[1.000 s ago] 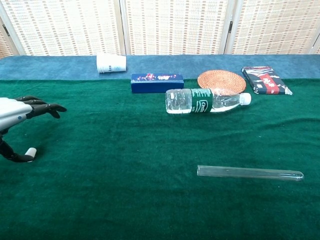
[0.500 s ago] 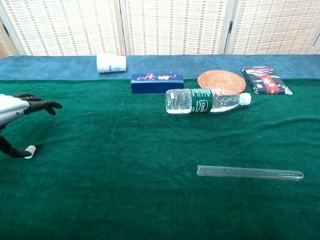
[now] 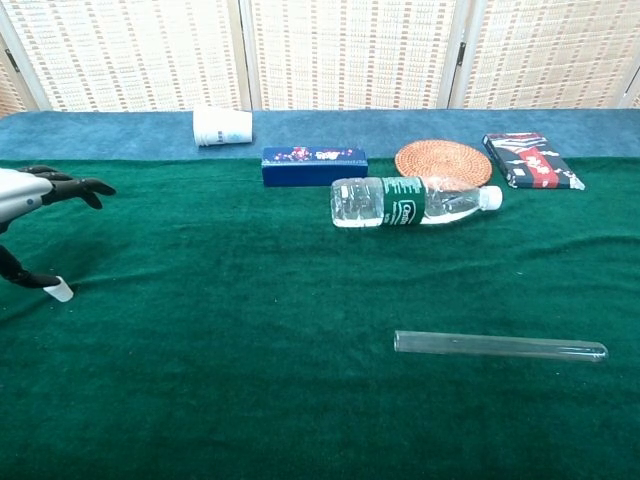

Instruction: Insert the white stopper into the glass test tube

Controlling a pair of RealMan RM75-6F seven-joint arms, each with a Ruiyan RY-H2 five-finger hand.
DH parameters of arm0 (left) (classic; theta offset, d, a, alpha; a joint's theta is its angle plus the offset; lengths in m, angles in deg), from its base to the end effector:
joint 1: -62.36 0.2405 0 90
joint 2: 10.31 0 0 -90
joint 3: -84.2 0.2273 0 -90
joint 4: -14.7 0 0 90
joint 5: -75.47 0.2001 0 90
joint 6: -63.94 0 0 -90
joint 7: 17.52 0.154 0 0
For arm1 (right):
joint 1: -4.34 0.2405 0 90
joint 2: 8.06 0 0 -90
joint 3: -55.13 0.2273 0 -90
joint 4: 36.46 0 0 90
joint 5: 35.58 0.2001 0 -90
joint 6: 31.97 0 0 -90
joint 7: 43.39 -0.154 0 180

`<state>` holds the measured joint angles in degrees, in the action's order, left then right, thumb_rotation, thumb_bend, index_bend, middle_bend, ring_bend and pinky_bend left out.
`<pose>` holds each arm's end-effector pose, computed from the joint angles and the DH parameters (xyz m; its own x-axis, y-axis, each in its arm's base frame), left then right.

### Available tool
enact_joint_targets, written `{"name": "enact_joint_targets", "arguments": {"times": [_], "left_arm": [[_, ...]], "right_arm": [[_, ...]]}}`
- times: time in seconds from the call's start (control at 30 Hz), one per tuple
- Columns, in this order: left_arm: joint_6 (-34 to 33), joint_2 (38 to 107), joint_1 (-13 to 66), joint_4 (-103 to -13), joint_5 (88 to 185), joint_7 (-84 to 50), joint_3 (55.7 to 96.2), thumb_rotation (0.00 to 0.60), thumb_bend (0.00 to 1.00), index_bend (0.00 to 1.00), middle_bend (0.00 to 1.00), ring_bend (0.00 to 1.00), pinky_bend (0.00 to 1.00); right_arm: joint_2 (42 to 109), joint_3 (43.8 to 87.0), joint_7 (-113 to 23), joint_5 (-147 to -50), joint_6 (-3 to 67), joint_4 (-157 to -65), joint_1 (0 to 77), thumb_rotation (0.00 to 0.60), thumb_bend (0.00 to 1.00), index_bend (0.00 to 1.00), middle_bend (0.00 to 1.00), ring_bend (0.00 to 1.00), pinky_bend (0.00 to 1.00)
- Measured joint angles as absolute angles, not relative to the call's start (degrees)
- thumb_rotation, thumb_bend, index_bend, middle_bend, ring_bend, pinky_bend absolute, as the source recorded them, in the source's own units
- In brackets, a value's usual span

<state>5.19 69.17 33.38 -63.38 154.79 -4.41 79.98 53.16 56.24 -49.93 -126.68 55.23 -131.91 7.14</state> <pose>-0.2350 0.3003 0.0426 0.6207 0.2039 0.7571 0.7730 -0.3212 -0.5471 -0.2692 -0.1711 0.1608 0.2909 -0.0176 0.9566 -0.9551 -0.0643 0.2892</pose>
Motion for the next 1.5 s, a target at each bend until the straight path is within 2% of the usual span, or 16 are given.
{"name": "enact_joint_targets", "arguments": {"times": [0.37, 0.5, 0.57, 0.63, 0.7, 0.8, 0.97, 1.1, 1.5], "left_arm": [[4.05, 68.97, 33.13, -63.81, 154.37, -4.67, 79.74, 0.6, 0.22, 0.11, 0.2, 0.1, 0.0], [1.84, 67.3, 33.82, -66.39, 155.42, -5.53, 79.85, 0.6, 0.22, 0.15, 0.21, 0.13, 0.02], [-0.05, 66.0, 34.37, -67.85, 156.79, -5.85, 80.12, 0.6, 0.23, 0.22, 0.27, 0.2, 0.1], [-1.47, 65.15, 34.78, -68.55, 158.2, -5.35, 80.56, 0.6, 0.25, 0.34, 0.38, 0.33, 0.27], [-2.26, 64.37, 35.17, -69.37, 159.57, -4.32, 81.33, 0.6, 0.25, 0.41, 0.48, 0.43, 0.4], [-2.26, 63.55, 35.54, -70.34, 160.77, -2.93, 82.84, 0.6, 0.28, 0.45, 0.68, 0.61, 0.63], [-0.57, 64.06, 35.51, -69.98, 160.55, -2.72, 83.64, 0.6, 0.29, 0.47, 0.91, 0.8, 0.76], [-0.18, 65.52, 35.4, -68.16, 160.31, -3.86, 83.67, 0.6, 0.29, 0.47, 0.96, 0.85, 0.79], [1.6, 68.29, 34.89, -64.85, 159.3, -5.26, 83.74, 0.6, 0.33, 0.47, 0.98, 0.87, 0.8]], "right_arm": [[52.99, 56.33, -50.02, -126.7, 55.49, -131.96, 7.02, 0.6, 0.66, 0.09, 0.19, 0.21, 0.17], [52.93, 56.39, -50.1, -126.78, 55.61, -131.93, 6.99, 0.6, 0.66, 0.09, 0.19, 0.21, 0.17], [52.99, 56.38, -50.12, -126.88, 55.58, -131.86, 7.03, 0.6, 0.66, 0.09, 0.19, 0.21, 0.17], [53.1, 56.37, -50.12, -126.91, 55.48, -131.78, 7.08, 0.6, 0.66, 0.09, 0.19, 0.21, 0.17], [53.2, 56.35, -50.17, -126.88, 55.23, -131.7, 7.18, 0.6, 0.66, 0.09, 0.19, 0.21, 0.17], [53.29, 56.32, -50.15, -126.96, 54.98, -131.61, 7.34, 0.6, 0.66, 0.09, 0.19, 0.22, 0.17], [53.27, 56.29, -50.22, -127.1, 55.18, -131.53, 7.29, 0.6, 0.66, 0.09, 0.19, 0.22, 0.17], [53.27, 56.2, -50.42, -126.96, 55.0, -131.35, 7.26, 0.6, 0.66, 0.09, 0.2, 0.22, 0.17], [53.34, 56.17, -50.54, -126.82, 54.85, -131.14, 7.26, 0.6, 0.66, 0.09, 0.2, 0.22, 0.17]]}}
